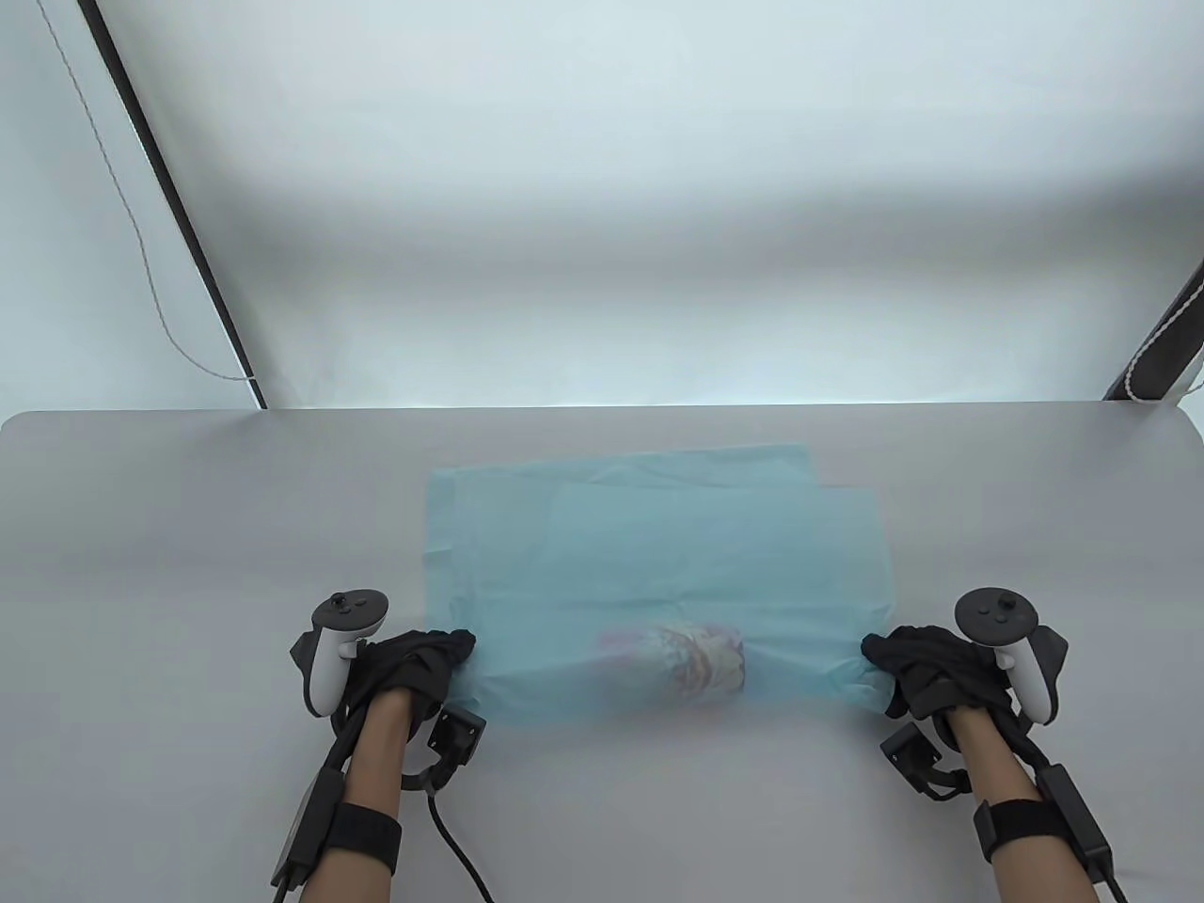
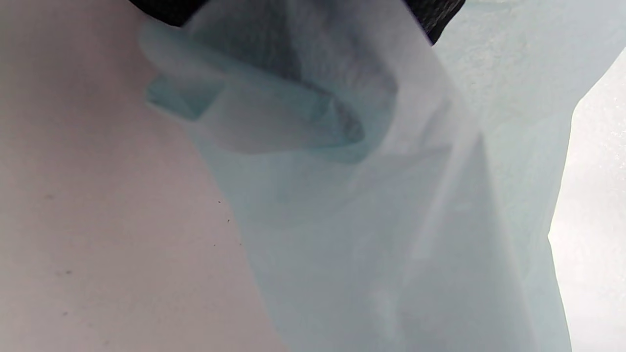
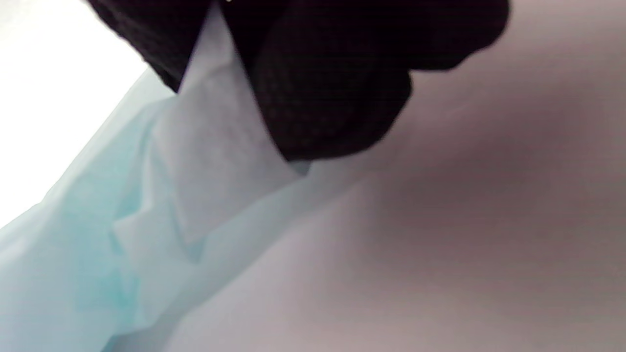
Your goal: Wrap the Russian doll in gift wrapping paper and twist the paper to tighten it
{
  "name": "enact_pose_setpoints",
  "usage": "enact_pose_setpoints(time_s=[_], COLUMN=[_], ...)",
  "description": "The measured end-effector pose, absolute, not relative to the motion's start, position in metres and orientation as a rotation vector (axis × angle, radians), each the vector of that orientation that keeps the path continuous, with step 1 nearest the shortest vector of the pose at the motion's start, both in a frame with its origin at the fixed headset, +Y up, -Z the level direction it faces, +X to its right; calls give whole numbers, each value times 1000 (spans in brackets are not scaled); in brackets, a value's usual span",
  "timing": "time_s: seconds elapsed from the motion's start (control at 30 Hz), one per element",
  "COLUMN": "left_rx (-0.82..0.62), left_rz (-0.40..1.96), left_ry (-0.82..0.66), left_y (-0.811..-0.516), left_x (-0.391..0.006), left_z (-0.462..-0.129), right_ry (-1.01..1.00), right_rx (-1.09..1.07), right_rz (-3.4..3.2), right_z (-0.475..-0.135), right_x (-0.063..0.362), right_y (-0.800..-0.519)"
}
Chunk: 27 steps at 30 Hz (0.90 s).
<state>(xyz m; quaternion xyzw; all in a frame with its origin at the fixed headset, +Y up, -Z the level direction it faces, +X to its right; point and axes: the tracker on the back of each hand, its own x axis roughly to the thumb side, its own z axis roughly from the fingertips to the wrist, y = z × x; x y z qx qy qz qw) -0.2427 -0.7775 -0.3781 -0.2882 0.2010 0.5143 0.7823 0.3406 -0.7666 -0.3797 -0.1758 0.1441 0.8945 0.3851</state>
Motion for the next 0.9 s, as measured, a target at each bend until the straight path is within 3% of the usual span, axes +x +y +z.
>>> enact_pose_setpoints(time_s=[0.33,0.43,0.53,0.73,0.83,0.9], left_rx=[-523,-430,-353,-234,-182,-208], left_rz=[1111,1011,859,658,517,434], left_ry=[436,404,262,-67,-230,-355], left_y=[-768,-754,-728,-671,-664,-670], left_x=[-259,-262,-257,-201,-148,-106], left_z=[-367,-361,-353,-329,-317,-312], right_ry=[315,189,48,-179,-217,-100], right_rx=[-403,-375,-325,35,309,483], right_rz=[2337,2414,2513,2752,2821,2809], right_z=[-378,-374,-365,-336,-325,-325], right_x=[338,343,346,297,242,199], right_y=[-763,-749,-724,-673,-662,-666])
